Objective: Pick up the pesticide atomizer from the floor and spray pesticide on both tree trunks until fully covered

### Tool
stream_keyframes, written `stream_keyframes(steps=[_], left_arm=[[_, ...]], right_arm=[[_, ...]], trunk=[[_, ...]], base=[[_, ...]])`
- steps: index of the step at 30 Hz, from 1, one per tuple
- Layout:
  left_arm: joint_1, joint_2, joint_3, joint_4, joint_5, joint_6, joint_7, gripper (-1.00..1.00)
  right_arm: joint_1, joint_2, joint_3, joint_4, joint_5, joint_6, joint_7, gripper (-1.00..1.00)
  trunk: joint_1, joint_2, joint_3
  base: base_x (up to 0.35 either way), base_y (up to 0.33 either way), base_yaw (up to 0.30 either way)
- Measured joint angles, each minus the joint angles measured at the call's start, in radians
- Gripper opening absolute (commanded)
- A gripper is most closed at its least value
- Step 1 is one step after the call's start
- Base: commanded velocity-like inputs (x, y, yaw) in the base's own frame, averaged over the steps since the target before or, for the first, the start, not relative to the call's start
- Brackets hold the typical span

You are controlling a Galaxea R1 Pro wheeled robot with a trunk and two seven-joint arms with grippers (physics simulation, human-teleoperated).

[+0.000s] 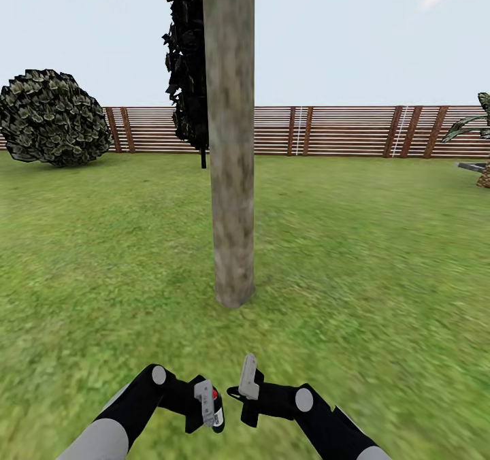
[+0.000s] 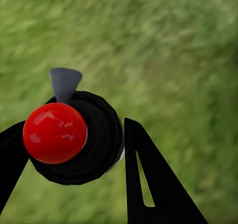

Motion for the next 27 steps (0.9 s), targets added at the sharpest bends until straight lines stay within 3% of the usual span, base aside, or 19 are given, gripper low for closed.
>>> stream_keyframes(steps=[27], left_arm=[[0.000, -0.004, 0.005, 0.002, 0.008, -0.013, -0.003, -1.00]], right_arm=[[0.000, 0.000, 0.000, 0.000, 0.000, 0.000, 0.000, -1.00]], trunk=[[0.000, 0.000, 0.000]], base=[[0.000, 0.000, 0.000]])
